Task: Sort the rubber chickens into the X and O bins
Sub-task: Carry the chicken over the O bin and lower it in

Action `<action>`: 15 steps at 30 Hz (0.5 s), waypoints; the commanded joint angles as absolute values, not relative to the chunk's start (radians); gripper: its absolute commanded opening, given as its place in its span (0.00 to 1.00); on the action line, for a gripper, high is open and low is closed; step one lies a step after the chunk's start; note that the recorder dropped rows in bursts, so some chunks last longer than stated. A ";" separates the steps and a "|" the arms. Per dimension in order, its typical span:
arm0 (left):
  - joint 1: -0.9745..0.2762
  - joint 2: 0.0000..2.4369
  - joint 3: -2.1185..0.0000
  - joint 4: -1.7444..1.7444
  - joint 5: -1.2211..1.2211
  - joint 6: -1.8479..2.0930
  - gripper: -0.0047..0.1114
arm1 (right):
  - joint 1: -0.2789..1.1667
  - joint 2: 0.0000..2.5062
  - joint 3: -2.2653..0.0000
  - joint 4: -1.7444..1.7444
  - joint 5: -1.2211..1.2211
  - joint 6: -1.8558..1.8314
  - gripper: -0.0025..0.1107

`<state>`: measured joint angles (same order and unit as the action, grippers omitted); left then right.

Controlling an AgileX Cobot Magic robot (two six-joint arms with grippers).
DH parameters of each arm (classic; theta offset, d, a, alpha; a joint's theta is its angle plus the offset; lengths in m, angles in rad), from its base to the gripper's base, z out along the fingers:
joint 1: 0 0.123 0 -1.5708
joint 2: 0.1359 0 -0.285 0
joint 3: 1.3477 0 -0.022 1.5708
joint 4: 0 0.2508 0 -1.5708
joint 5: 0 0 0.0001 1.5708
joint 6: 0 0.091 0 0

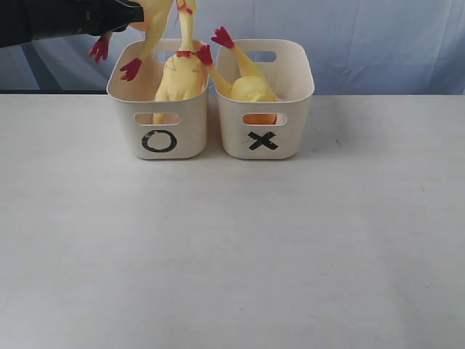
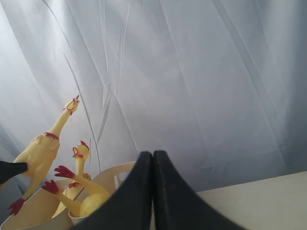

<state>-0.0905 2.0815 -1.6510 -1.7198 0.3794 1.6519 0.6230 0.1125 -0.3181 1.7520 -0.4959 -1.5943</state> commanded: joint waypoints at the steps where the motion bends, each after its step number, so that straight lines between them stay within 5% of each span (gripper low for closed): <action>1: -0.111 2.097 -1.666 -1.744 0.300 1.617 0.04 | 0.618 0.106 -0.314 1.744 -0.496 -1.598 0.01; 15: -0.115 2.113 -1.666 -1.744 0.206 1.521 0.04 | 0.618 0.106 -0.314 1.744 -0.496 -1.598 0.01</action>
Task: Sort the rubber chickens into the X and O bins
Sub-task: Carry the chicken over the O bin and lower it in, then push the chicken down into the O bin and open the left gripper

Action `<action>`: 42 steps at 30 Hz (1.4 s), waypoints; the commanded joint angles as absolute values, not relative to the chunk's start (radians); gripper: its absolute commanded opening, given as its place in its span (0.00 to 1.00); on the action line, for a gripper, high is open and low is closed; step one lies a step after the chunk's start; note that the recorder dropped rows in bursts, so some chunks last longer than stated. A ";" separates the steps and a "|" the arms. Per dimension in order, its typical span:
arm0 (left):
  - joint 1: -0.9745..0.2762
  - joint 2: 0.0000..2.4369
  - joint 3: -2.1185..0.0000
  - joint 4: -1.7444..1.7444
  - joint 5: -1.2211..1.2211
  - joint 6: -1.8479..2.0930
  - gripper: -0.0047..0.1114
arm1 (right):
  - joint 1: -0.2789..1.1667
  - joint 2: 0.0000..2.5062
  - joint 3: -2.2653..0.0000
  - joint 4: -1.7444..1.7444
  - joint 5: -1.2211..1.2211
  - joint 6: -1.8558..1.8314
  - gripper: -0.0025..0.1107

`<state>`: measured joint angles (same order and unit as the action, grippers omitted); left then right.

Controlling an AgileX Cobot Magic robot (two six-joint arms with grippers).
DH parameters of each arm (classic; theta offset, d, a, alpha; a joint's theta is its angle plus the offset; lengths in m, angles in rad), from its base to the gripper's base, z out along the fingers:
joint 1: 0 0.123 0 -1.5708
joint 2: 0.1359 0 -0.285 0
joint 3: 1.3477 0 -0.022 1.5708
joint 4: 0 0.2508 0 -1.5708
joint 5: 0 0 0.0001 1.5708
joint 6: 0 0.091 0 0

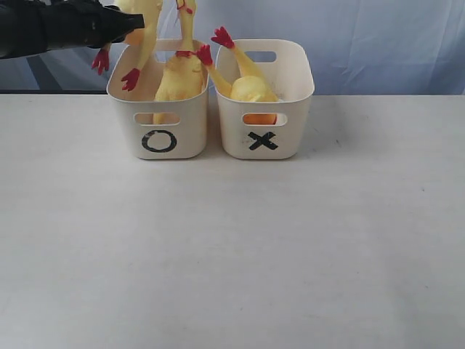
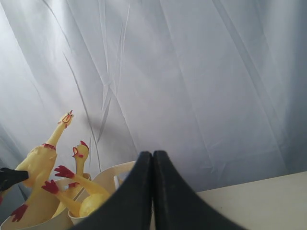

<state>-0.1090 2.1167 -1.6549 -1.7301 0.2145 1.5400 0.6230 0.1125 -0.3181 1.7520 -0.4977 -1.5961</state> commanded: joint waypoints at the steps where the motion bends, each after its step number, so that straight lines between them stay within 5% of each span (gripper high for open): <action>1: -0.115 2.112 -1.666 -1.744 0.208 1.521 0.04 | 0.618 0.106 -0.314 1.744 -0.496 -1.598 0.01; 42: -0.152 2.161 -1.657 -1.744 0.221 1.430 0.04 | 0.618 0.106 -0.314 1.744 -0.503 -1.598 0.01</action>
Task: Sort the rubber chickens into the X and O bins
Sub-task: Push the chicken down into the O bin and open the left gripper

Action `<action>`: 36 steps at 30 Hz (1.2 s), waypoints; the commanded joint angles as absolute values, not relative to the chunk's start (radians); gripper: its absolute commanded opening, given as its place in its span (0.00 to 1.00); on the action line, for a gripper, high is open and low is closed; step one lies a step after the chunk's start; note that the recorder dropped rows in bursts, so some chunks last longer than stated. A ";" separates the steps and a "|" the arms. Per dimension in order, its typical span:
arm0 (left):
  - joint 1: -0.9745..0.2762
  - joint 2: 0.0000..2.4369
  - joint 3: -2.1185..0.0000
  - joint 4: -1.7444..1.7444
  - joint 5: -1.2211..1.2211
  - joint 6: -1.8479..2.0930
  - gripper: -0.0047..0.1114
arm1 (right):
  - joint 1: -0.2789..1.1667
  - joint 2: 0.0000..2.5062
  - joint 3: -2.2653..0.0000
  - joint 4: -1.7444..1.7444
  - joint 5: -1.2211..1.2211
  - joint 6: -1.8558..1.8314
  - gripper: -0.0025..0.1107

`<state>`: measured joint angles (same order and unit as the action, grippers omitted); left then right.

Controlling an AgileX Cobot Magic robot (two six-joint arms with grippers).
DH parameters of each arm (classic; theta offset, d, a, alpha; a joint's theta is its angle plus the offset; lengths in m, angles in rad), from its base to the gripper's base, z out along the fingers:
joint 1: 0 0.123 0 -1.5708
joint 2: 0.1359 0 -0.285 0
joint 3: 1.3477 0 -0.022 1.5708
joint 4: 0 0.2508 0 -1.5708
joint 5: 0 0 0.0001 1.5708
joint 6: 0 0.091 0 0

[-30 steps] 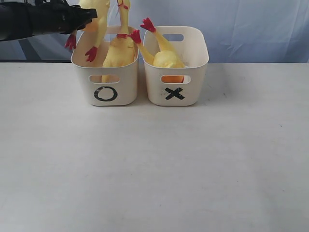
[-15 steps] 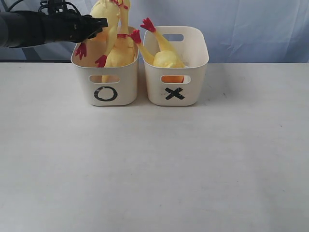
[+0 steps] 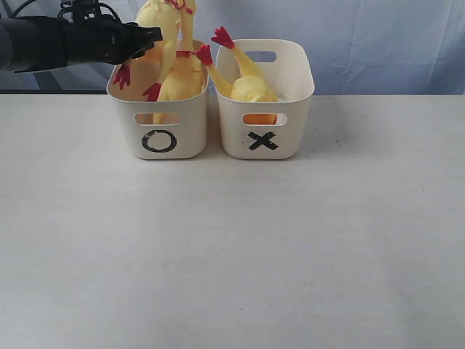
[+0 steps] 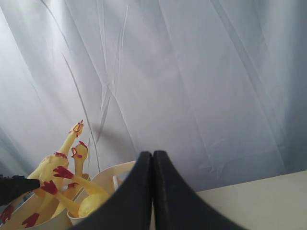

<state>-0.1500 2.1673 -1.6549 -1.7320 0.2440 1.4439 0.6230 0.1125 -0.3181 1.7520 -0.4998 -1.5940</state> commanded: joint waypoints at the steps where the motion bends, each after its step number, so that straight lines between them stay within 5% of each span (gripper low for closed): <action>1: -0.152 2.161 -1.654 -1.744 0.211 1.416 0.04 | 0.618 0.106 -0.314 1.744 -0.503 -1.598 0.01; 32: -0.152 2.161 -1.624 -1.744 0.182 1.390 0.04 | 0.618 0.106 -0.314 1.744 -0.506 -1.596 0.01; 36: -0.152 2.161 -1.624 -1.744 0.182 1.390 0.13 | 0.618 0.106 -0.314 1.744 -0.506 -1.596 0.01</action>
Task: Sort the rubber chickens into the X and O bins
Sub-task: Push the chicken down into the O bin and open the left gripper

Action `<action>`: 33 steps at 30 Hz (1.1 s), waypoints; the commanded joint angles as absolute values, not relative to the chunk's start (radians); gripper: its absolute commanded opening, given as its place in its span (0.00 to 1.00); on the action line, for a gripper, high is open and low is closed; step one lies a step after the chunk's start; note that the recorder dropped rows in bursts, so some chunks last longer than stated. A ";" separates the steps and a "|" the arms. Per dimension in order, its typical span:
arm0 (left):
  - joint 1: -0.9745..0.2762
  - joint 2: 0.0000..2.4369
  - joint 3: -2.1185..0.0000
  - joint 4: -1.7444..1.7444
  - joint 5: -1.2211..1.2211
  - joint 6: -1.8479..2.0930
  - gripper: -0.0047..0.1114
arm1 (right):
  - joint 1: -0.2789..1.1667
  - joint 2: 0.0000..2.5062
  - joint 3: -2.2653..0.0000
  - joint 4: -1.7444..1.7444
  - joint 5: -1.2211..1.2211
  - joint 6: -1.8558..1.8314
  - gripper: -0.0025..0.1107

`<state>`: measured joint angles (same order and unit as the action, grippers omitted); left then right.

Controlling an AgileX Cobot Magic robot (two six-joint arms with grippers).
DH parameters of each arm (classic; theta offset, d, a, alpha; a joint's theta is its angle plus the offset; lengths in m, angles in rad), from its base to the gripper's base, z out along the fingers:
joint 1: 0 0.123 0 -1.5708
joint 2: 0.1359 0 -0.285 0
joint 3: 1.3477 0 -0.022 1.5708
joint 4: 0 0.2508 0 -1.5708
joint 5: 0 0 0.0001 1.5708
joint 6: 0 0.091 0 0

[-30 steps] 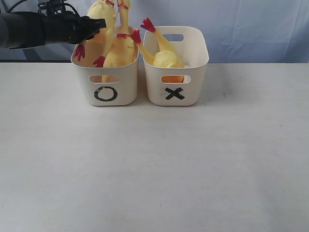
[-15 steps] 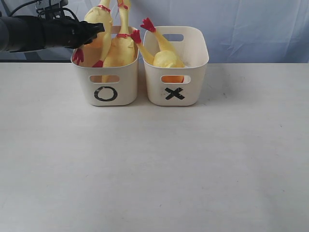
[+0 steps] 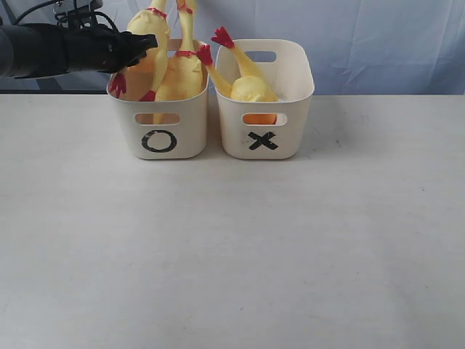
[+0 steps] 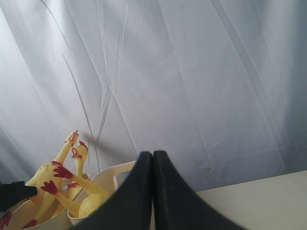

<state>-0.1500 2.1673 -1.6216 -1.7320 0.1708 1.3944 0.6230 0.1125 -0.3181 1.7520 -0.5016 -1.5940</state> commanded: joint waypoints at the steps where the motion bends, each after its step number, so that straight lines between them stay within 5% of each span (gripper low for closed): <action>1: -0.152 2.161 -1.624 -1.744 0.182 1.390 0.15 | 0.618 0.106 -0.314 1.744 -0.506 -1.596 0.01; 17: -0.152 2.161 -1.624 -1.744 0.185 1.390 0.40 | 0.618 0.106 -0.314 1.744 -0.503 -1.596 0.01; 33: -0.152 2.161 -1.624 -1.744 0.186 1.393 0.43 | 0.618 0.106 -0.314 1.744 -0.505 -1.596 0.01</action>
<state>-0.1500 2.1673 -1.6216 -1.7320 0.1782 1.3944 0.6230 0.1125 -0.3181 1.7520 -0.5016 -1.5924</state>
